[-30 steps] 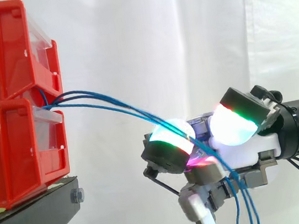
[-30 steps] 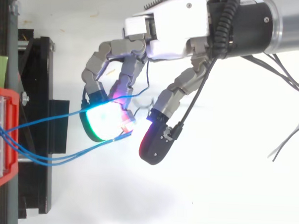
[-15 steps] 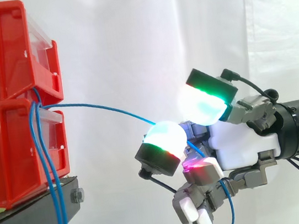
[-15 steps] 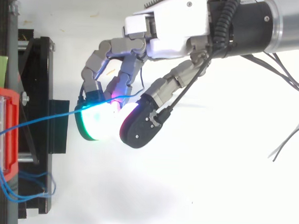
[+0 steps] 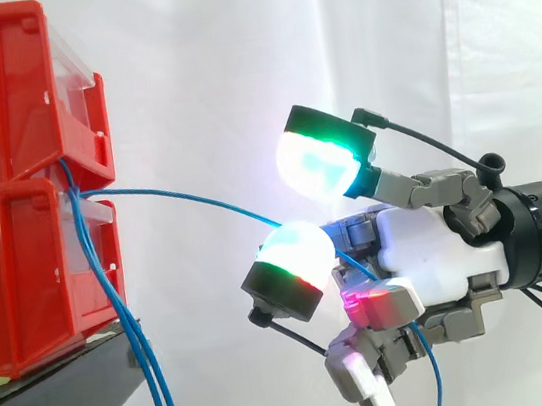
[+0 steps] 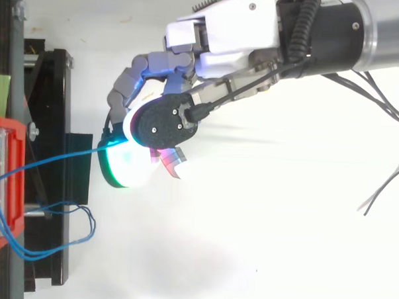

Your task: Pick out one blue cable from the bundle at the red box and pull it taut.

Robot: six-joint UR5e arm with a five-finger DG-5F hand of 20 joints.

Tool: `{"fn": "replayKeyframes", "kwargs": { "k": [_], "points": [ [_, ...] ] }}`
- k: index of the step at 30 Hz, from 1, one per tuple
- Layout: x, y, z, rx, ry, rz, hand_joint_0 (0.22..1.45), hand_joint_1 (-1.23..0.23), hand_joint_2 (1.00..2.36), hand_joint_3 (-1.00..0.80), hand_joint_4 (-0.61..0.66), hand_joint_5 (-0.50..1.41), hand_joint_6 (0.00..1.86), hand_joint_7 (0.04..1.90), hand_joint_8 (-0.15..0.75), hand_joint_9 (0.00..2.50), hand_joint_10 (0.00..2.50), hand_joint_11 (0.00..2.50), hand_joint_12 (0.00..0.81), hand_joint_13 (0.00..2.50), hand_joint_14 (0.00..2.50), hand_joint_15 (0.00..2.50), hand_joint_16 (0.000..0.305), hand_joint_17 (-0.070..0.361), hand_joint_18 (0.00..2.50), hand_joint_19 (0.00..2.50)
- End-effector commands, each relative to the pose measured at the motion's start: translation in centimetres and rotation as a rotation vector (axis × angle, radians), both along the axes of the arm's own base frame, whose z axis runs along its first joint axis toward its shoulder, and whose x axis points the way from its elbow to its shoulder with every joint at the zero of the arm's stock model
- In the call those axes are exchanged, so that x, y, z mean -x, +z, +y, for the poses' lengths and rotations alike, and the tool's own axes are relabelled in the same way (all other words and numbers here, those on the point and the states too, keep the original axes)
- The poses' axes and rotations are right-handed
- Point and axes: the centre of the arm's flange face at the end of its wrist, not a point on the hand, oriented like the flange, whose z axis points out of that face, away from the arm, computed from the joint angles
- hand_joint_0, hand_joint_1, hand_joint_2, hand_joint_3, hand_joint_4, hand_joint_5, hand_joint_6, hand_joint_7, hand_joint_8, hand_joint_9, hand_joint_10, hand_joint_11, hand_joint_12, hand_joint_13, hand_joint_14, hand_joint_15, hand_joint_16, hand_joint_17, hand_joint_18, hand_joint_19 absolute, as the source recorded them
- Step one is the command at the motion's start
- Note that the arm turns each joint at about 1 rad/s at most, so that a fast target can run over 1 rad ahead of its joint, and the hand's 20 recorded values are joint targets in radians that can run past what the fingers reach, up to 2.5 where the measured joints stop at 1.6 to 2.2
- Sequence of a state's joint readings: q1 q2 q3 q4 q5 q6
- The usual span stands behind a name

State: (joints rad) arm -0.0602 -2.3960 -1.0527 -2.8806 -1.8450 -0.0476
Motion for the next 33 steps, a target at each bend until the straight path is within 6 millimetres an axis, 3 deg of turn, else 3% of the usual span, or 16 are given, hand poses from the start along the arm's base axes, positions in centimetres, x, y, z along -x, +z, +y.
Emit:
{"fn": "replayKeyframes", "kwargs": {
  "k": [1, 13, 19, 27, 28, 29, 33],
  "points": [
    [0.1, -0.1, 0.0, 0.001, -0.004, 0.006, 0.53, -0.33, 1.0, -0.5, 0.01, -0.12, 0.84, 0.82, 0.265, 1.2, 0.03, 0.82, 0.388, 0.93, 0.02, 0.66, 0.056, 0.125, 0.74, 0.67],
    [-0.2, 0.1, 0.2, 0.008, -0.017, -0.002, 0.52, -0.41, 1.0, -0.5, 0.04, -0.16, 0.84, 0.76, 0.268, 1.27, 0.03, 1.03, 0.391, 1.2, 0.03, 0.98, 0.056, 0.127, 0.86, 0.73],
    [-0.6, 1.5, 0.0, 0.039, -0.015, -0.02, 0.52, -0.44, 1.0, -0.5, 0.04, -0.16, 0.83, 0.75, 0.264, 1.3, 0.03, 1.15, 0.38, 1.26, 0.03, 1.1, 0.056, 0.125, 0.91, 0.76],
    [-0.8, 3.5, -0.4, 0.075, -0.02, 0.003, 0.52, -0.46, 1.0, -0.5, 0.04, -0.16, 0.84, 0.75, 0.232, 1.42, 0.01, 1.63, 0.369, 1.37, 0.02, 1.36, 0.055, 0.124, 0.93, 0.81],
    [-0.8, 3.7, -0.4, 0.082, -0.019, 0.006, 0.52, -0.46, 1.0, -0.5, 0.03, -0.16, 0.84, 0.74, 0.22, 1.47, 0.07, 1.76, 0.361, 1.38, 0.01, 1.39, 0.055, 0.125, 0.93, 0.8],
    [-0.7, 3.8, -0.4, 0.087, -0.019, 0.008, 0.52, -0.46, 1.0, -0.5, 0.03, -0.17, 0.84, 0.74, 0.215, 1.45, 0.3, 1.71, 0.366, 1.4, 0.01, 1.42, 0.056, 0.126, 0.93, 0.81],
    [-0.8, 3.8, -0.4, 0.1, -0.018, 0.005, 0.52, -0.47, 1.0, -0.5, 0.03, -0.17, 0.84, 0.73, 0.211, 1.41, 0.49, 1.66, 0.361, 1.41, 0.01, 1.45, 0.056, 0.126, 0.93, 0.8]
  ]
}}
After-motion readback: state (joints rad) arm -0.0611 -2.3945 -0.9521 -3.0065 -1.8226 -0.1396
